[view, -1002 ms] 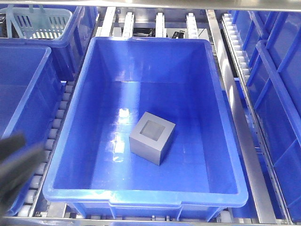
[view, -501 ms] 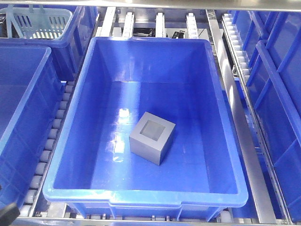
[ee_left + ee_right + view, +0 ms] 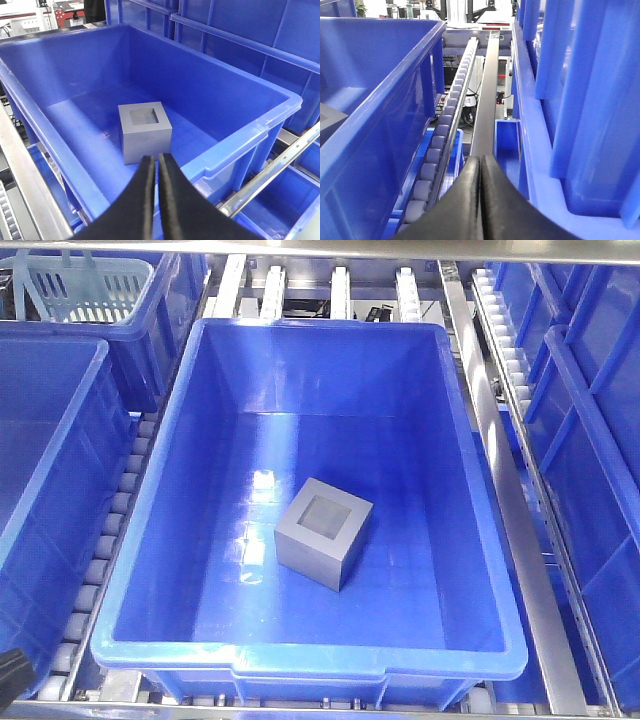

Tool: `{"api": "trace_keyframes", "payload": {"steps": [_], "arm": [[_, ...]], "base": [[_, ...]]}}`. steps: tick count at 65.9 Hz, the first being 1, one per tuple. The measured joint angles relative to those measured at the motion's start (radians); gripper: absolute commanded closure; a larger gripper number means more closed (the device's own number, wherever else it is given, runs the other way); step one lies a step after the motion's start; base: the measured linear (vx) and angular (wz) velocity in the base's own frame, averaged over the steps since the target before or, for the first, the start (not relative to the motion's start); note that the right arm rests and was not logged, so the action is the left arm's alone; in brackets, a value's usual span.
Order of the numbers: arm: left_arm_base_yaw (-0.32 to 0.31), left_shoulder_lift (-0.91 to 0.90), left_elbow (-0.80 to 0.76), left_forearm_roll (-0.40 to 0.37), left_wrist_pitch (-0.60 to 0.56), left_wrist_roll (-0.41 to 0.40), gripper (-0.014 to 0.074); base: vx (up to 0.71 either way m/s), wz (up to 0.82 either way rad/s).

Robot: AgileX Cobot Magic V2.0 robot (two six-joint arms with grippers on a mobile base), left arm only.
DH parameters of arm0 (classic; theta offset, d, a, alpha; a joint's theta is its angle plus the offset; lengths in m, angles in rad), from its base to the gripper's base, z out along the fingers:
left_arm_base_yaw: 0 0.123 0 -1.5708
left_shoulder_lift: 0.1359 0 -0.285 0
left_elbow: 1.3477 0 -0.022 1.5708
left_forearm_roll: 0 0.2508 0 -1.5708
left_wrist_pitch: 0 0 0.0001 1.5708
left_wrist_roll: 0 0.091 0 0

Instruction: Sort gray base to blue bin

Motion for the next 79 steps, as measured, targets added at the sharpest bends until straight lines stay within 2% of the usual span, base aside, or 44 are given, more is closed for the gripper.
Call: {"api": "trace_keyframes", "payload": {"steps": [55,63,71,79], "arm": [[0.012,-0.009,0.005,0.013,-0.014,0.0,0.0602],[0.098,-0.053,0.005,0.068,-0.055,0.004,0.0602],[0.246,-0.089,0.036,0.094,-0.094,0.004,0.0602],[0.372,-0.113,0.138,0.098,-0.176,0.004,0.0602]], "base": [[0.0,0.0],[0.0,0.0],[0.0,0.0],[0.0,0.0]]}}
